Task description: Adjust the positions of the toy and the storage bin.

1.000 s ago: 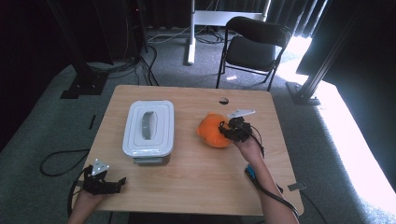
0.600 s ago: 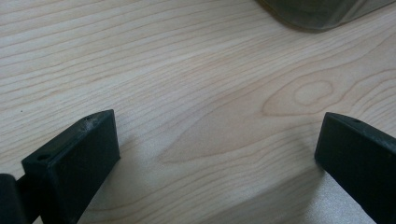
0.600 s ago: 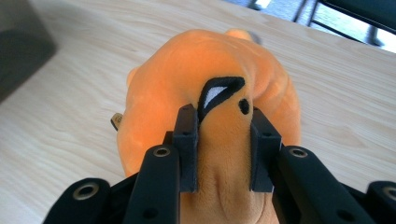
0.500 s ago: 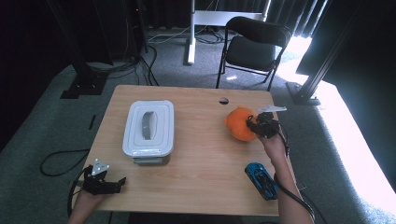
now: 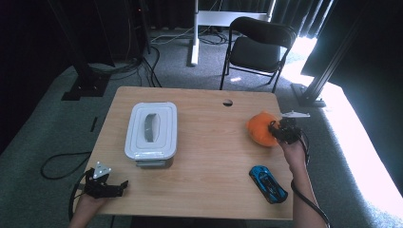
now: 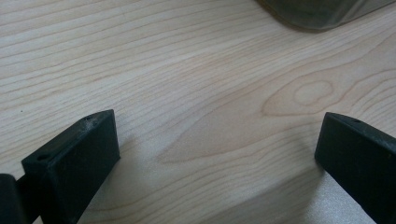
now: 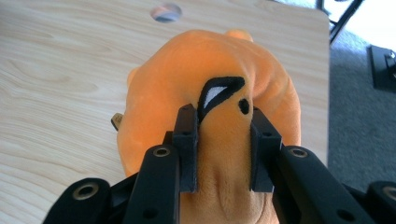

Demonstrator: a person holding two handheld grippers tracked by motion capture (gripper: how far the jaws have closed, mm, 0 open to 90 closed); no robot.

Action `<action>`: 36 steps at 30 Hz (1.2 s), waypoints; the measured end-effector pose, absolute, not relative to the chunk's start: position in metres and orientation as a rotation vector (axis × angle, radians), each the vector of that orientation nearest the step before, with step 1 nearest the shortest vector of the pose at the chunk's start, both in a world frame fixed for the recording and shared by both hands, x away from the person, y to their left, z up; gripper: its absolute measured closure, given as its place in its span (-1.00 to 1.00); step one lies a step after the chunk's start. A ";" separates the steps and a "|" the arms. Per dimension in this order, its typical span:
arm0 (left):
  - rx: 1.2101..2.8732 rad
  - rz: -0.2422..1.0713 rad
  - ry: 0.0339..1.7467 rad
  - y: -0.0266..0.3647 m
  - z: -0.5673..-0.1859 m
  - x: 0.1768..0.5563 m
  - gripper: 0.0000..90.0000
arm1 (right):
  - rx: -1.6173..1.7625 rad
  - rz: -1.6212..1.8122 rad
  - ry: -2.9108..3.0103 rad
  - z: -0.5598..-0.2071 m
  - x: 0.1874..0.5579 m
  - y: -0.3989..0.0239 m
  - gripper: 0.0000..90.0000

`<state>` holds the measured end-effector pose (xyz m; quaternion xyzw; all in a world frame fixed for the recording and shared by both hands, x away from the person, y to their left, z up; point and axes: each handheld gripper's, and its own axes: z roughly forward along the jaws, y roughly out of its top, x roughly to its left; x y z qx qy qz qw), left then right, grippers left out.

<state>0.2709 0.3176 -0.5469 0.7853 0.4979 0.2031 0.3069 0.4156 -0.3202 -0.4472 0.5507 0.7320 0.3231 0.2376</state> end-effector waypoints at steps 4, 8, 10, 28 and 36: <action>2.077 0.537 1.317 0.318 -0.547 0.271 -1.00 | 1.541 0.828 2.039 -0.465 0.414 -0.326 0.55; 2.077 0.537 1.317 0.318 -0.547 0.271 -1.00 | 1.546 0.845 2.026 -0.468 0.410 -0.329 0.48; 2.077 0.537 1.317 0.318 -0.547 0.271 -1.00 | 1.554 0.858 2.033 -0.467 0.410 -0.331 0.36; 2.078 0.537 1.317 0.317 -0.547 0.271 -1.00 | 1.458 0.934 2.076 -0.449 0.394 -0.331 -0.71; 2.075 0.533 1.330 0.315 -0.546 0.271 -1.00 | 1.343 0.995 2.090 -0.433 0.385 -0.311 -0.72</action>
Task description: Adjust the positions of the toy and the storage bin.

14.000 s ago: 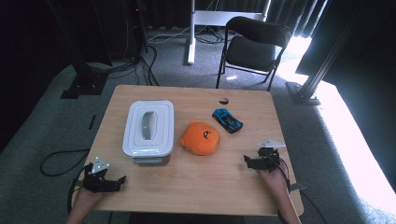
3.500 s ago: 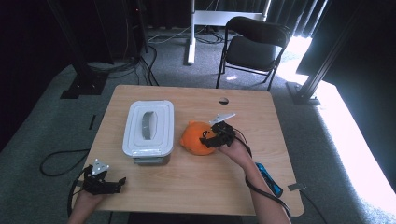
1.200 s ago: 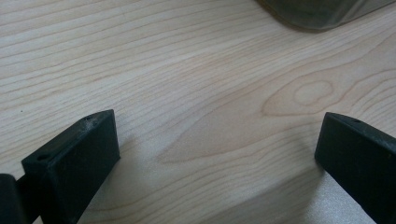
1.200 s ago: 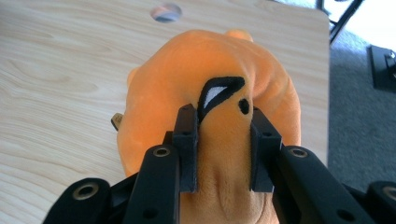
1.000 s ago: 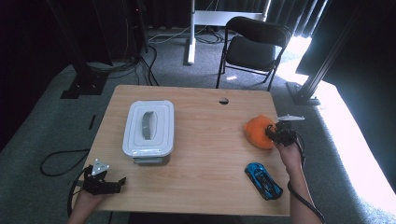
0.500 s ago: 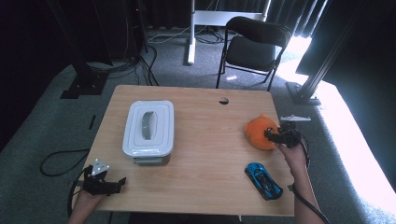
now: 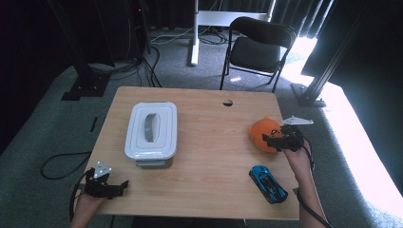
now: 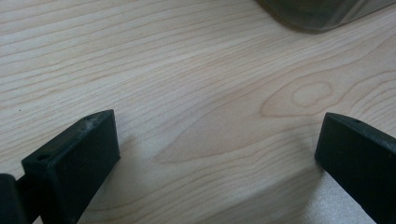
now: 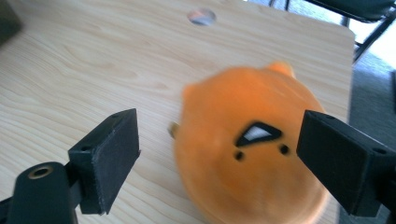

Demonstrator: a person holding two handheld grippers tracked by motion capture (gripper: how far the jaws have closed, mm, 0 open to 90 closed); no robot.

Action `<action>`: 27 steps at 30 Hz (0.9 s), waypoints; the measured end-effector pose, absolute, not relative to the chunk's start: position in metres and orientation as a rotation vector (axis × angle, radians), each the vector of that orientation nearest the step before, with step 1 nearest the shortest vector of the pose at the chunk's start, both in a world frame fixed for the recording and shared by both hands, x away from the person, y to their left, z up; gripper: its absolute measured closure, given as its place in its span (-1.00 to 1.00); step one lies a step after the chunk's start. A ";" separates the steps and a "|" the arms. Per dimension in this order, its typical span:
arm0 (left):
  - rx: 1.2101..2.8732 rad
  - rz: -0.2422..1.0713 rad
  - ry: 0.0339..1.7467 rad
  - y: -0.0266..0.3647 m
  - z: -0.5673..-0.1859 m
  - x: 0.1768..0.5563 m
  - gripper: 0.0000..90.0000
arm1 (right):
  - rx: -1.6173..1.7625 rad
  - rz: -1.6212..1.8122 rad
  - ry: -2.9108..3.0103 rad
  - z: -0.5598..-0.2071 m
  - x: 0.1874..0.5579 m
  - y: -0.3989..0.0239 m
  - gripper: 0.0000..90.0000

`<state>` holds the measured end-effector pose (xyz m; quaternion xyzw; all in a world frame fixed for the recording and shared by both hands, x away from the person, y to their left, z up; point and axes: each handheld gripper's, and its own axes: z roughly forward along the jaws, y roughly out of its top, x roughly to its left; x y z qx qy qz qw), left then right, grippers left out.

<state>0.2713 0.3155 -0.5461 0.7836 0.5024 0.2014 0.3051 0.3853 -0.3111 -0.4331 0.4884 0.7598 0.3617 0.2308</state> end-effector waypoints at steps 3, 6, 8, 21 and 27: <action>2.092 0.515 1.314 0.315 -0.545 0.272 -1.00 | 1.334 1.041 2.064 -0.427 0.384 -0.304 -0.72; 2.086 0.507 1.312 0.317 -0.544 0.272 -1.00 | 1.298 1.057 2.084 -0.424 0.383 -0.293 -0.72; 2.078 0.515 1.322 0.318 -0.543 0.272 -1.00 | 1.284 1.070 2.096 -0.424 0.383 -0.288 -0.72; 2.068 0.535 1.347 0.325 -0.540 0.282 -1.00 | 1.148 1.105 2.260 -0.445 0.391 -0.212 -0.72; 2.047 0.562 1.369 0.328 -0.538 0.293 -1.00 | 1.129 1.119 2.320 -0.464 0.401 -0.178 -0.71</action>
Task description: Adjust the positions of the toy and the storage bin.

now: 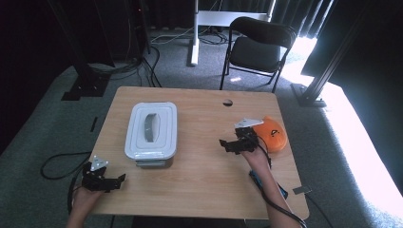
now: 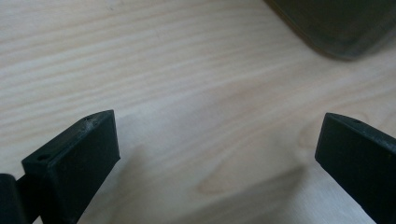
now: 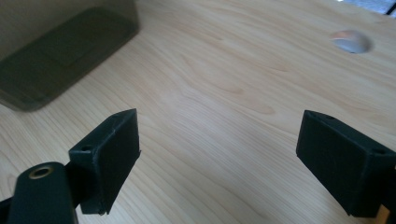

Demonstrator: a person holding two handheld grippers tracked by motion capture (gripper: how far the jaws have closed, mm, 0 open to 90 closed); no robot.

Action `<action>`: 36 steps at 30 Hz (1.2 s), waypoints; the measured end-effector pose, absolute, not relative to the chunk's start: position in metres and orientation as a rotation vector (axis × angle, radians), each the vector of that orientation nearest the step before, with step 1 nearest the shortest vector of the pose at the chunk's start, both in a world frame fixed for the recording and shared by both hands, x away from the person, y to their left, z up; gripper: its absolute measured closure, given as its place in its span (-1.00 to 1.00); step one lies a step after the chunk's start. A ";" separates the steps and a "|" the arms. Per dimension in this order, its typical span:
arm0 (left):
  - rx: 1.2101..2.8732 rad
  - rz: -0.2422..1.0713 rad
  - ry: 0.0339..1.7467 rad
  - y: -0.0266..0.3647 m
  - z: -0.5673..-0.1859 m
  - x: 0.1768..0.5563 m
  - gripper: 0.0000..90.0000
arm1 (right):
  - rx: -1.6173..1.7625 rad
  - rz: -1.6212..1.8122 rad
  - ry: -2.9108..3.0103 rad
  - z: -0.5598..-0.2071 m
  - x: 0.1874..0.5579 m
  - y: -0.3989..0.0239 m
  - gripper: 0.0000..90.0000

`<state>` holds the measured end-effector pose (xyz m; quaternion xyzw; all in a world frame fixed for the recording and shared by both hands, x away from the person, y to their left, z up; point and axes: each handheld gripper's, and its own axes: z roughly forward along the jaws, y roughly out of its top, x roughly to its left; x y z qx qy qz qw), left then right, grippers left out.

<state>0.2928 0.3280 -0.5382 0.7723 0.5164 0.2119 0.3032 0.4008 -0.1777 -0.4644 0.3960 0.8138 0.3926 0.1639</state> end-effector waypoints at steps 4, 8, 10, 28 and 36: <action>2.057 0.570 1.364 0.329 -0.538 0.301 -1.00 | 1.131 1.119 2.341 -0.476 0.407 -0.160 -0.71; 2.068 0.573 1.373 0.329 -0.539 0.309 -1.00 | 1.152 1.147 2.331 -0.485 0.413 -0.147 -0.71; 2.068 0.578 1.379 0.329 -0.538 0.312 -1.00 | 1.168 1.160 2.327 -0.489 0.416 -0.141 -0.71; 2.028 0.617 1.438 0.339 -0.536 0.344 -1.00 | 1.213 1.203 2.333 -0.512 0.439 -0.087 -0.71; 2.028 0.638 1.433 0.337 -0.526 0.363 -1.00 | 1.204 1.197 2.357 -0.519 0.446 -0.059 -0.70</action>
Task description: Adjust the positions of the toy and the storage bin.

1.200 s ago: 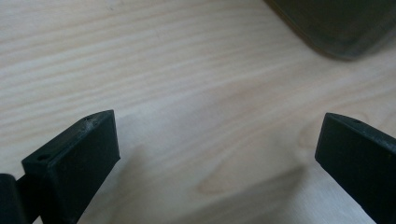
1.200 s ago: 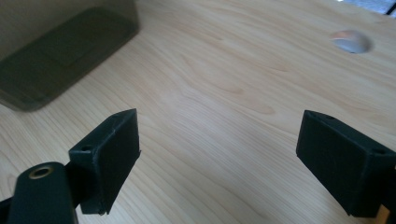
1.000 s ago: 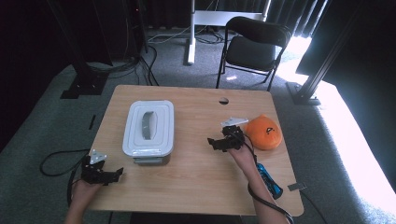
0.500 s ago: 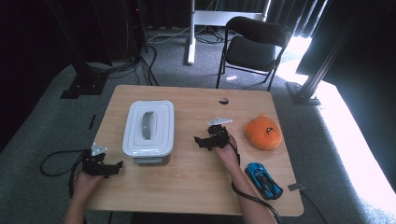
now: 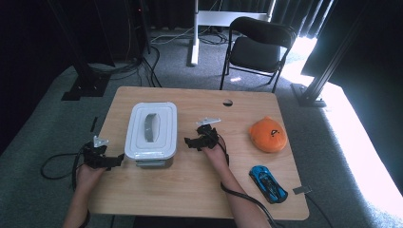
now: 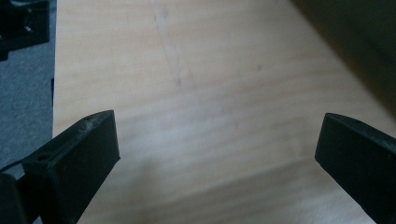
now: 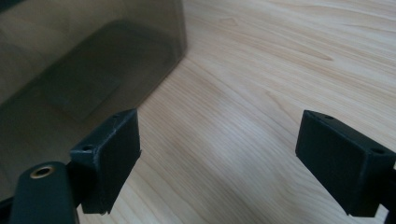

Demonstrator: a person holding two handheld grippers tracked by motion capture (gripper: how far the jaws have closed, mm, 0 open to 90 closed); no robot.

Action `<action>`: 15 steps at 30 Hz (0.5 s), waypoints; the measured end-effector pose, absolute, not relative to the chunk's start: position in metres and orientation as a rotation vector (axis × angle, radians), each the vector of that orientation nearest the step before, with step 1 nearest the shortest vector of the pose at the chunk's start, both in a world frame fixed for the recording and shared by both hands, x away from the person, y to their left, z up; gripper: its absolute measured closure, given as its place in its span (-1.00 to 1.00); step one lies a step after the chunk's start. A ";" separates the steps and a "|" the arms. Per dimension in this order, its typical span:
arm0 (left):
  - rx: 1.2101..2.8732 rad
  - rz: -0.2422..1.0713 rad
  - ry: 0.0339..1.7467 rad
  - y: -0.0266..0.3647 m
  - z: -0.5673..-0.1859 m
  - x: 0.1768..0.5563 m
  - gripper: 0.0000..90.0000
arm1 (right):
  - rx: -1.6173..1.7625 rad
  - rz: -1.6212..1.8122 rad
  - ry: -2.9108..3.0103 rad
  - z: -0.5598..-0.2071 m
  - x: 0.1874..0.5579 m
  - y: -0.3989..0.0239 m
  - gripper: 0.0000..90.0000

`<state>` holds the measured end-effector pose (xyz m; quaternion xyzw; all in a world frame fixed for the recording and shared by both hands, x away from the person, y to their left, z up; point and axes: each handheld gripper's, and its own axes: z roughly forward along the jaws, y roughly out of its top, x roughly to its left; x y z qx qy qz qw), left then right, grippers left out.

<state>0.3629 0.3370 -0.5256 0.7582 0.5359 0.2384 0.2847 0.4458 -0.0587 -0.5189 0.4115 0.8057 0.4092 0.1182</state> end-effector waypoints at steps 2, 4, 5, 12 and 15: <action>2.022 0.638 1.431 0.336 -0.524 0.367 -1.00 | 1.205 1.201 2.375 -0.521 0.447 -0.054 -0.70; 2.012 0.634 1.435 0.337 -0.523 0.370 -1.00 | 1.205 1.201 2.375 -0.522 0.447 -0.052 -0.70; 2.011 0.645 1.434 0.336 -0.522 0.373 -1.00 | 1.203 1.202 2.386 -0.523 0.448 -0.050 -0.70; 2.006 0.643 1.446 0.328 -0.521 0.386 -1.00 | 1.208 1.175 2.403 -0.525 0.452 -0.037 -0.70; 2.021 0.644 1.436 0.323 -0.521 0.390 -1.00 | 1.227 1.188 2.384 -0.523 0.454 -0.035 -0.70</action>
